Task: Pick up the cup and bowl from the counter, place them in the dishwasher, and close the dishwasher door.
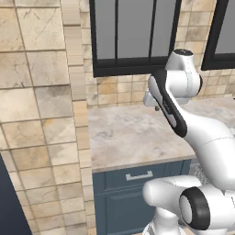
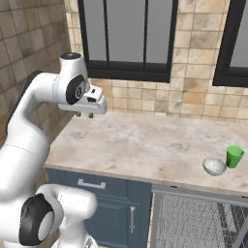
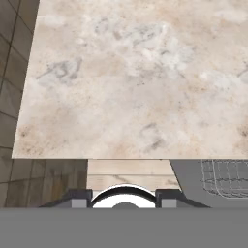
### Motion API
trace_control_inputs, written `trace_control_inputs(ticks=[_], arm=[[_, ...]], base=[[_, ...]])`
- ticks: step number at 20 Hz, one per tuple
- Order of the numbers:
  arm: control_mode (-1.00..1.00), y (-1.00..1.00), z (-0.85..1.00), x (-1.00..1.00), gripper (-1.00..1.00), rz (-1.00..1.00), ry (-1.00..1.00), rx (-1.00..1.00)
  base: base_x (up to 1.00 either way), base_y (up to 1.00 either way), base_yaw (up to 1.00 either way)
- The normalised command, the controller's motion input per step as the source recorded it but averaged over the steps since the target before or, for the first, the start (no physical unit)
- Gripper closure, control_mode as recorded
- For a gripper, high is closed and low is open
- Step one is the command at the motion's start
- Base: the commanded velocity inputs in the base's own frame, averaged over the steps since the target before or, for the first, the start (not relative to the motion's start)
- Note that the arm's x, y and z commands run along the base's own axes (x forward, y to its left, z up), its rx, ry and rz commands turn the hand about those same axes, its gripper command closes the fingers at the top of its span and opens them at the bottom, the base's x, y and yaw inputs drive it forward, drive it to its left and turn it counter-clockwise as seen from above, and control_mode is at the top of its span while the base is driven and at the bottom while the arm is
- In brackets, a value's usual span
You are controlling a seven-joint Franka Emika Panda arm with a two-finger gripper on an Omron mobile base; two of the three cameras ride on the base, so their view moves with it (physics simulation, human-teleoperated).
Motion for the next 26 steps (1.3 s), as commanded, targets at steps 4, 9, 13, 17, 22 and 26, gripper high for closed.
trace_control_inputs(ticks=[4, 9, 13, 17, 22, 26], arm=[[-1.00, -0.05, 0.00, 0.00, -1.00, 0.00, 0.00, -0.02], [-1.00, -0.15, 0.00, 0.00, -1.00, 0.00, 0.00, -0.02], [-1.00, -0.24, 0.00, 0.00, -1.00, 0.00, 0.00, -0.02], [-1.00, -0.29, 0.00, 0.00, -1.00, 0.00, 0.00, -0.03], [-1.00, -0.27, 0.00, 0.00, -1.00, 0.00, 0.00, -0.02], [-1.00, -0.30, 0.00, 0.00, -1.00, 0.00, 0.00, -0.01]], base=[[0.00, 0.00, 0.00], [0.00, 0.00, 0.00], [0.00, 0.00, 0.00], [0.00, 0.00, 0.00], [0.00, 0.00, 0.00], [0.00, 0.00, 0.00]])
